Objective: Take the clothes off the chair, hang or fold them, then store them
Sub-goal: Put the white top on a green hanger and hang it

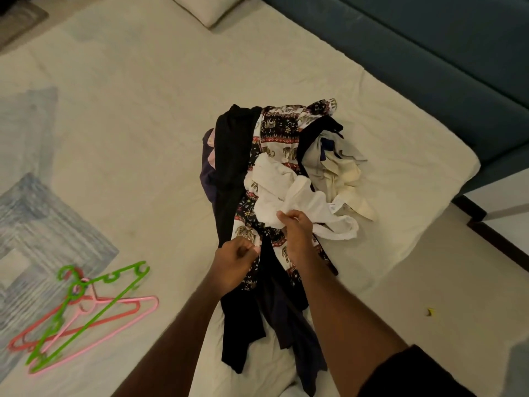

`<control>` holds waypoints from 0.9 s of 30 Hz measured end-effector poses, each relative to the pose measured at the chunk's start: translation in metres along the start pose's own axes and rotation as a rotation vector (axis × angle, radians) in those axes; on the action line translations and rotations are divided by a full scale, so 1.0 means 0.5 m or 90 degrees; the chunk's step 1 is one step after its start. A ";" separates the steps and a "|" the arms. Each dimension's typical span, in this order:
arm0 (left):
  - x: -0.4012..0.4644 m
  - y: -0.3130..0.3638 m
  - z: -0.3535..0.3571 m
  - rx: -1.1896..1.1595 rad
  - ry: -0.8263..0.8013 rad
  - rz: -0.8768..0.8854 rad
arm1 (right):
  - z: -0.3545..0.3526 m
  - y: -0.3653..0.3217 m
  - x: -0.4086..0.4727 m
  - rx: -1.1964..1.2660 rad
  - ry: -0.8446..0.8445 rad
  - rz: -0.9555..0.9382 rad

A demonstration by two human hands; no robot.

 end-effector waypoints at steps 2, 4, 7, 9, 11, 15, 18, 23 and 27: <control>-0.017 -0.002 -0.004 -0.044 0.009 -0.010 | 0.018 0.018 -0.048 0.261 -0.038 0.055; -0.038 -0.003 -0.005 -0.101 0.021 -0.020 | 0.045 0.027 -0.116 0.336 -0.133 0.081; -0.081 -0.003 0.002 -0.246 0.019 -0.023 | 0.093 0.024 -0.269 0.074 -0.312 0.033; -0.118 -0.030 0.003 -0.335 0.025 -0.057 | 0.121 0.040 -0.386 -0.187 -0.465 -0.049; -0.157 -0.080 0.002 -0.374 0.041 -0.103 | 0.120 0.075 -0.479 -0.401 -0.586 -0.152; -0.252 -0.173 -0.023 -0.357 0.075 -0.123 | 0.043 0.129 -0.514 -0.466 -0.549 -0.182; -0.317 -0.180 -0.048 -0.499 0.073 -0.077 | -0.053 0.150 -0.473 -0.253 -0.242 0.008; -0.433 -0.137 -0.104 -0.566 0.035 0.020 | -0.043 0.269 -0.533 0.044 -0.188 0.349; -0.520 -0.179 -0.192 -0.443 0.137 0.098 | 0.049 0.263 -0.582 -0.096 -0.291 0.246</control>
Point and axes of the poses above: each hand's wrist, its own x-axis towards the middle knuckle, its own z-axis out of the palm, y = z × x, the point moved 10 cm from there along x, towards the middle knuckle, and after that the axes turned 4 degrees about -y, right-handed, at the moved point
